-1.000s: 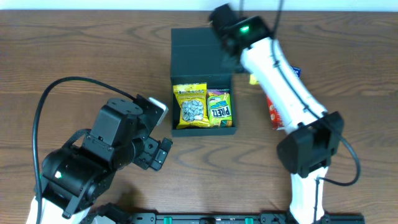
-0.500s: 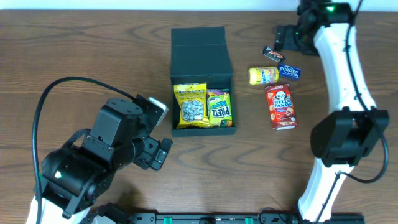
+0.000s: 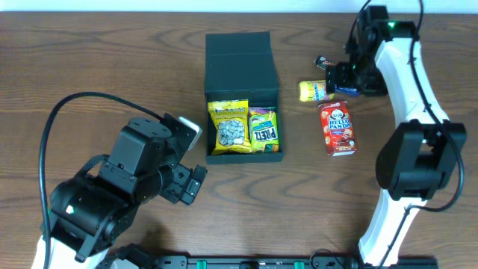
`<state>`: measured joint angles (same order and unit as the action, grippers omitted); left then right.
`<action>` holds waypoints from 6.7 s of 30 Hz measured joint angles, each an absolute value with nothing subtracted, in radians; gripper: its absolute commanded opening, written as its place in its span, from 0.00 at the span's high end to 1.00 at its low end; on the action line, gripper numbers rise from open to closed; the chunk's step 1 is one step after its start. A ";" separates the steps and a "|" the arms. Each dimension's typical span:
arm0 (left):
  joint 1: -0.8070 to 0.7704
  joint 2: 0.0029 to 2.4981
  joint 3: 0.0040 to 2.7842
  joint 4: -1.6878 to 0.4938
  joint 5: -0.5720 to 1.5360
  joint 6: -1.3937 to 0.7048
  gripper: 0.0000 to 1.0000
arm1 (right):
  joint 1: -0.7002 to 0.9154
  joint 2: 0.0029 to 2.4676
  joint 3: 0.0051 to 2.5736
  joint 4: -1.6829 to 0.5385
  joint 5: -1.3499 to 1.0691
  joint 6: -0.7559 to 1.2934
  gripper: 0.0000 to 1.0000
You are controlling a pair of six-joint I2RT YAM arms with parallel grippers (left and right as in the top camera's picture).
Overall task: Pack container
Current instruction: 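Move the right gripper to the red Hello Panda box and grasp it, then place the Hello Panda box into the black box and release, then move the right gripper to the yellow Mentos bottle and grasp it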
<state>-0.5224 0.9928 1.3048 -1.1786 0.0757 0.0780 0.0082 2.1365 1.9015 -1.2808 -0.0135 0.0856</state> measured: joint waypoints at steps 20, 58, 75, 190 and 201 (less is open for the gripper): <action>-0.522 0.993 1.305 -1.179 0.076 0.078 0.05 | 0.030 2.136 1.571 -1.006 0.039 0.041 0.01; -0.522 0.993 1.305 -1.179 0.076 0.078 0.05 | 0.204 2.136 1.844 -1.231 0.041 0.170 0.36; -0.522 0.993 1.305 -1.179 0.076 0.078 0.05 | 0.392 2.136 2.109 -1.463 -0.144 0.345 0.39; -0.522 0.993 1.305 -1.179 0.076 0.078 0.05 | 0.173 2.232 2.224 -1.322 0.025 0.275 0.01; -0.522 0.993 1.305 -1.178 0.076 0.078 0.05 | 0.158 2.232 2.081 -1.267 0.053 -0.303 0.01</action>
